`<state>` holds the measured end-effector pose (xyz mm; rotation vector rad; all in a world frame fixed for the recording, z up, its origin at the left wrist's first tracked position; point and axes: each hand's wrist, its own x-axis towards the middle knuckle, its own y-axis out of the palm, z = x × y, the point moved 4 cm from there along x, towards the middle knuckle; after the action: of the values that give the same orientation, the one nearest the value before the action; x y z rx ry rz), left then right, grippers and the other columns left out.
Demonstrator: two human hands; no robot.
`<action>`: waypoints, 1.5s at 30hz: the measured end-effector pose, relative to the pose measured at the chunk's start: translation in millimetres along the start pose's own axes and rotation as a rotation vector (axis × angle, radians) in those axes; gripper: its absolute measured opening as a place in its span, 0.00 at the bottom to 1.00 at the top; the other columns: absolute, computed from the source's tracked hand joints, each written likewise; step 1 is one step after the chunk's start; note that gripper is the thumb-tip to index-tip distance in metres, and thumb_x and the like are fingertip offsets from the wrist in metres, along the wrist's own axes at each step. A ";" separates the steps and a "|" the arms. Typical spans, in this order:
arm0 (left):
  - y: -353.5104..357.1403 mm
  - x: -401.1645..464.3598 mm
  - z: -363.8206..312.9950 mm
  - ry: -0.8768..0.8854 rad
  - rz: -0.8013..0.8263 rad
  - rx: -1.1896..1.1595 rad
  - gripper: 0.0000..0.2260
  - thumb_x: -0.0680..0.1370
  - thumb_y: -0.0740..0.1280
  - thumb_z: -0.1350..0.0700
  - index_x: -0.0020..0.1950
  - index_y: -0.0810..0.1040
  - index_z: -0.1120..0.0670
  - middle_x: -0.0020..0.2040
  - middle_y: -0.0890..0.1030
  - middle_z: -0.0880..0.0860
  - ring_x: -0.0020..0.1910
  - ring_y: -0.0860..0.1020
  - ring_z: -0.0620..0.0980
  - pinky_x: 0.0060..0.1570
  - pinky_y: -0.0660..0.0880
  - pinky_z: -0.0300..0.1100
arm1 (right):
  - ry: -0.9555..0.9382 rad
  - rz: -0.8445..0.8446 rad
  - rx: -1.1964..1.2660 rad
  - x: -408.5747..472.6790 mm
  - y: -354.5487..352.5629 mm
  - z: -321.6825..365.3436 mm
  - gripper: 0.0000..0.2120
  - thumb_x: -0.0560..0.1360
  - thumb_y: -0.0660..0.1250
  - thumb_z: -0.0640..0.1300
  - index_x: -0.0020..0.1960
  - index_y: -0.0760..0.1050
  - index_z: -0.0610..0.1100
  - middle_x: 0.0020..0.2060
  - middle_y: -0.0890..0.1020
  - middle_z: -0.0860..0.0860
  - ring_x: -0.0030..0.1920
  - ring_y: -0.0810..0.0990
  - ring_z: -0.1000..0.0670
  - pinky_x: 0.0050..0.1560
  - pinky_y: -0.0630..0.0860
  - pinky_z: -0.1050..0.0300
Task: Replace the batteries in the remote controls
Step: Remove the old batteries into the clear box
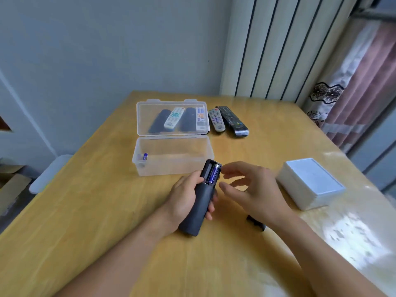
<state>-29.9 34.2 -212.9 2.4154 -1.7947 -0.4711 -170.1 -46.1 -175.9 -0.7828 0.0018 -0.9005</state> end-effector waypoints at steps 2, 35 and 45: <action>1.2 -1.3 1.0 0.026 0.013 0.054 0.14 0.84 0.53 0.61 0.60 0.73 0.67 0.32 0.77 0.59 0.27 0.76 0.55 0.24 0.75 0.44 | -0.007 -0.043 0.045 -2.9 2.4 -1.2 0.15 0.71 0.78 0.44 0.57 0.82 0.48 0.48 0.84 0.61 0.51 0.83 0.59 0.48 0.81 0.62; 8.2 1.6 4.6 0.029 0.140 0.436 0.12 0.74 0.62 0.59 0.57 0.72 0.58 0.35 0.75 0.58 0.29 0.73 0.54 0.28 0.73 0.45 | -0.051 0.013 -0.045 6.5 1.1 -13.6 0.20 0.71 0.76 0.48 0.61 0.80 0.47 0.51 0.84 0.60 0.51 0.82 0.61 0.43 0.83 0.61; 10.0 0.4 2.5 0.121 0.077 0.655 0.06 0.78 0.59 0.63 0.54 0.71 0.58 0.33 0.77 0.55 0.26 0.74 0.51 0.28 0.73 0.42 | -0.114 0.074 -0.236 9.3 -1.1 3.8 0.18 0.70 0.72 0.55 0.56 0.84 0.47 0.42 0.86 0.54 0.43 0.84 0.56 0.45 0.82 0.57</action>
<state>-39.7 31.1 -212.8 2.6491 -2.2339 0.3258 -163.7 -50.7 -169.6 -1.0464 0.0374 -0.7927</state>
